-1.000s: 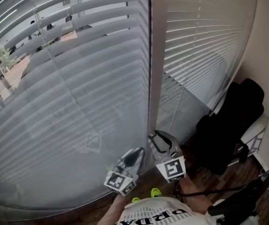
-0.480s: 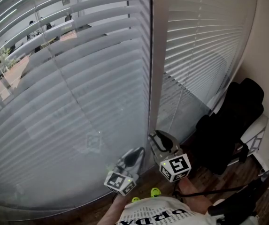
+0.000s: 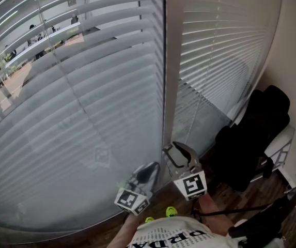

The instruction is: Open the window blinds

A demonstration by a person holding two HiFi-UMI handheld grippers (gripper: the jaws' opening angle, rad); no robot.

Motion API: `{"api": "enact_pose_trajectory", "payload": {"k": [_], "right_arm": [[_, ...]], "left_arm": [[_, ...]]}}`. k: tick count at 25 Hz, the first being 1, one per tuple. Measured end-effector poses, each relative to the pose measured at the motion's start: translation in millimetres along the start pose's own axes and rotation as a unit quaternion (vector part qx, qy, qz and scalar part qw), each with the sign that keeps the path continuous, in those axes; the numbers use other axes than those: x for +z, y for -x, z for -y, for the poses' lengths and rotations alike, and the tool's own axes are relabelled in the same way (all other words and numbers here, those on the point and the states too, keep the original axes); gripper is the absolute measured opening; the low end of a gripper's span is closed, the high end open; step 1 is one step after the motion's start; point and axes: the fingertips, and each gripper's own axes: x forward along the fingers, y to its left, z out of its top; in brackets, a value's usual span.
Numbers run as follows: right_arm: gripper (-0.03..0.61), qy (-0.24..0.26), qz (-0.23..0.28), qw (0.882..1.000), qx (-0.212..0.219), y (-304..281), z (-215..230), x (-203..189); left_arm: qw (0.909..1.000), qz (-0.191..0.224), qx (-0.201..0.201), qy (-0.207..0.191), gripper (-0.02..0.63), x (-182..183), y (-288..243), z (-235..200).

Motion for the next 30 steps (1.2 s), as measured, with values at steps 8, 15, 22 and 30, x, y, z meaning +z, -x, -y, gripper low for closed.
{"api": "enact_pose_trajectory", "payload": {"k": [8,15,22,30], "right_arm": [[0.135,0.163,-0.039,0.986,-0.003,-4.4,-9.3,-4.1],[0.133,0.111,-0.035,0.993,-0.001,-3.5,-7.5,-4.5],[0.133,0.001,-0.008,1.000,-0.002,-2.0,-5.0,-4.5],[0.132,-0.110,0.009,0.994,-0.005,-1.8,2.1,-5.3]], "left_arm": [[1.0000,0.003,-0.001,-0.002,-0.006,-1.1,0.2,1.0],[1.0000,0.002,0.005,0.002,-0.006,1.0,2.3,0.5],[1.0000,0.001,0.007,0.002,-0.007,-0.4,4.7,3.6],[1.0000,0.000,0.004,0.000,-0.006,0.3,5.2,4.9]]}}
